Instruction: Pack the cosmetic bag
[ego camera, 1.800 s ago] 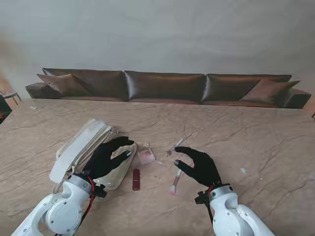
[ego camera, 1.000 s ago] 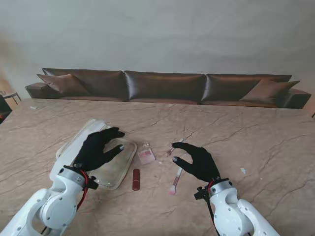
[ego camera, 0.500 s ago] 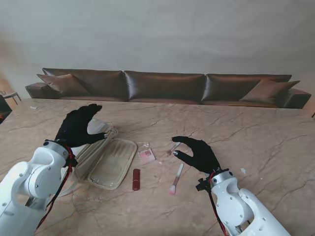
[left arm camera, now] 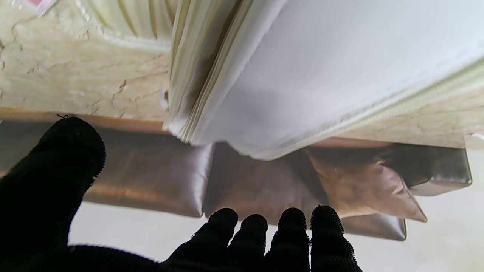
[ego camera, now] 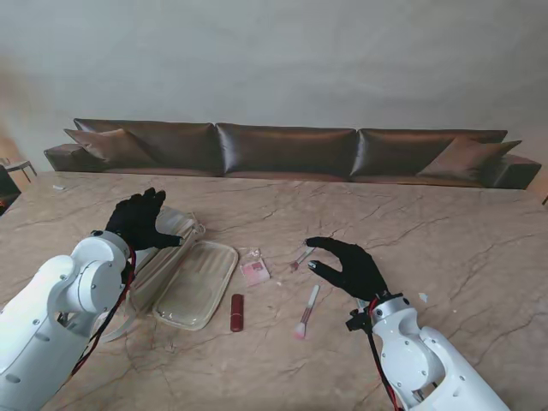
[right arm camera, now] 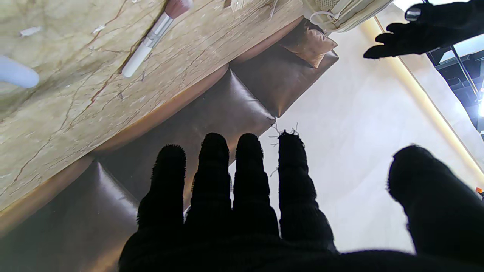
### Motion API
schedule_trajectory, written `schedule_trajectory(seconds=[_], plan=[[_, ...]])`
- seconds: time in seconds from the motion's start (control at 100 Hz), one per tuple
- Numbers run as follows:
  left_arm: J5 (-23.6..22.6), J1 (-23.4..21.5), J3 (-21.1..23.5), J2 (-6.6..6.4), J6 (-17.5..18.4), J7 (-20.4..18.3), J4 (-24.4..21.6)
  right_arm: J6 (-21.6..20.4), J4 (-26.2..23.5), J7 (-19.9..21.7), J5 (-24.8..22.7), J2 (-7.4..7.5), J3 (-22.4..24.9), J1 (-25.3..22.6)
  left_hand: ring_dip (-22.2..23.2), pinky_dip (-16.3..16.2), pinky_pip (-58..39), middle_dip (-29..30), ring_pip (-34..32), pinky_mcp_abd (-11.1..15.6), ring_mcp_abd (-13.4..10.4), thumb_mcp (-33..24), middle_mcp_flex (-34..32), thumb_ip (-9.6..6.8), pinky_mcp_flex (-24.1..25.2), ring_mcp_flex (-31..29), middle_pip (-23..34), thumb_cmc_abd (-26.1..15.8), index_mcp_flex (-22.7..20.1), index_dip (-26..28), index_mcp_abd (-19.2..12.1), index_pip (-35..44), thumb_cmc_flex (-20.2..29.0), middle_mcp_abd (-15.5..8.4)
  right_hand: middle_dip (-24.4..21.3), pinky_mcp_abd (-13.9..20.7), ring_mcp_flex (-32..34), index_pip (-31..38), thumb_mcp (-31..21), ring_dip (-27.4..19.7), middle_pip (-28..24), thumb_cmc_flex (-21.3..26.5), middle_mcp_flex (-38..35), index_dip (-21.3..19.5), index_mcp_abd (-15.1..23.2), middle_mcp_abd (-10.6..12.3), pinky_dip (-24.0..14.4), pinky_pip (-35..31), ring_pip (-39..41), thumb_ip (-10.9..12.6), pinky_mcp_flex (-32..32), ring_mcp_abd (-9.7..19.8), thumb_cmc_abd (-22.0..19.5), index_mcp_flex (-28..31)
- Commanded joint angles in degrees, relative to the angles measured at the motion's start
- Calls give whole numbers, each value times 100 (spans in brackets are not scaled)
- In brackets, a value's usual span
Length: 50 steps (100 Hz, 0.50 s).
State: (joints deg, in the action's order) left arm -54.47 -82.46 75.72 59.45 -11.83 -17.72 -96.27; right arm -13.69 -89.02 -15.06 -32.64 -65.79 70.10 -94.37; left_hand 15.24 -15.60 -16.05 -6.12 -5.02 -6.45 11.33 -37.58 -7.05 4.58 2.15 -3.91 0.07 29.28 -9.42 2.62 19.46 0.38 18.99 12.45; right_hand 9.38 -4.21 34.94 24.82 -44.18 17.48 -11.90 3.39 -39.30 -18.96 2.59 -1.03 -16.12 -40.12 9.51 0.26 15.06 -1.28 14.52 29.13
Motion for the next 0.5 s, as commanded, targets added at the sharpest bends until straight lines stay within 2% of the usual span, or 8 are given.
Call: schedule_trajectory(seconds=[0.0, 0.07, 0.11, 0.14, 0.19, 0.27, 0.38, 0.49], plan=[[-36, 19, -51, 6, -95, -126, 131, -35, 20, -31, 10, -23, -9, -13, -114, 6, 244, 212, 192, -134, 152, 162, 263, 167, 91, 209, -207, 167, 147, -226, 249, -327, -175, 105, 10, 0, -11, -5, 29, 51, -30, 66, 127, -78, 115, 76, -57, 33, -17, -63, 18, 82, -145, -72], [-48, 104, -140, -16, -241, -317, 219, -46, 33, -38, 25, -26, -17, -14, -146, -7, 348, 396, 295, -274, 154, 285, 275, 144, 132, 258, -249, 93, 159, -335, 8, -339, -80, -78, 11, -17, 2, -5, 22, 53, -33, 66, 117, -78, 117, 75, -65, 23, -12, -63, 24, 82, -142, -67], [-87, 154, -162, -54, -295, -640, 224, -47, 43, -29, 43, -27, -22, -13, -369, 54, 796, 530, 522, -259, 35, 610, 266, 45, 152, 308, -233, -63, 171, -369, -411, -354, 113, -298, 11, -29, 1, -5, 16, 53, -31, 71, 120, -78, 115, 73, -70, 17, -13, -63, 27, 78, -143, -66], [-156, 184, -178, -86, -352, -881, 211, -46, 50, -22, 57, -27, -26, -11, -772, -26, 1160, 540, 573, -258, -16, 911, 258, -32, 156, 343, -230, -194, 177, -372, -758, -356, 265, -411, 11, -37, 5, -2, 14, 54, -33, 72, 113, -79, 120, 75, -74, 12, -12, -64, 28, 83, -141, -58], [-253, 220, -194, -101, -349, -921, 274, -46, 58, -3, 82, -27, -32, -8, -963, -84, 1289, 541, 626, -366, 12, 1024, 255, -74, 178, 378, -229, -252, 179, -373, -1007, -357, 361, -450, 13, -46, 8, 0, 9, 55, -36, 76, 106, -80, 114, 78, -81, 1, -11, -64, 34, 82, -147, -57], [-344, 256, -233, -88, -372, -778, 411, -89, 114, -65, 76, -40, -60, 21, -1169, -62, 1373, 540, 703, -486, -34, 1011, 252, -118, 173, 387, -229, -224, 180, -373, -1189, -357, 439, -488, 31, -73, 105, 40, -19, 70, -84, 105, 15, -95, 138, 86, -104, -44, 28, -59, 96, 84, -120, 22], [-447, 272, -245, -73, -390, -609, 538, -70, 108, -52, 99, -40, -73, 29, -1227, -70, 1384, 540, 675, -635, -34, 1016, 251, -138, 178, 369, -229, -253, 180, -373, -1251, -357, 479, -510, 29, -60, 98, 43, -63, 65, -76, 80, 21, -94, 140, 85, -111, -58, 15, -65, 83, 84, -121, 13], [-536, 279, -246, -49, -387, -321, 658, -40, 115, -15, 142, -41, -98, 52, -798, -471, 1111, 540, 526, -778, 70, 776, 252, -126, 239, 346, -229, -151, 180, -373, -1267, -357, 435, -502, 28, -60, 94, 44, -77, 64, -72, 88, 22, -92, 133, 77, -116, -65, 12, -72, 80, 93, -122, 12]])
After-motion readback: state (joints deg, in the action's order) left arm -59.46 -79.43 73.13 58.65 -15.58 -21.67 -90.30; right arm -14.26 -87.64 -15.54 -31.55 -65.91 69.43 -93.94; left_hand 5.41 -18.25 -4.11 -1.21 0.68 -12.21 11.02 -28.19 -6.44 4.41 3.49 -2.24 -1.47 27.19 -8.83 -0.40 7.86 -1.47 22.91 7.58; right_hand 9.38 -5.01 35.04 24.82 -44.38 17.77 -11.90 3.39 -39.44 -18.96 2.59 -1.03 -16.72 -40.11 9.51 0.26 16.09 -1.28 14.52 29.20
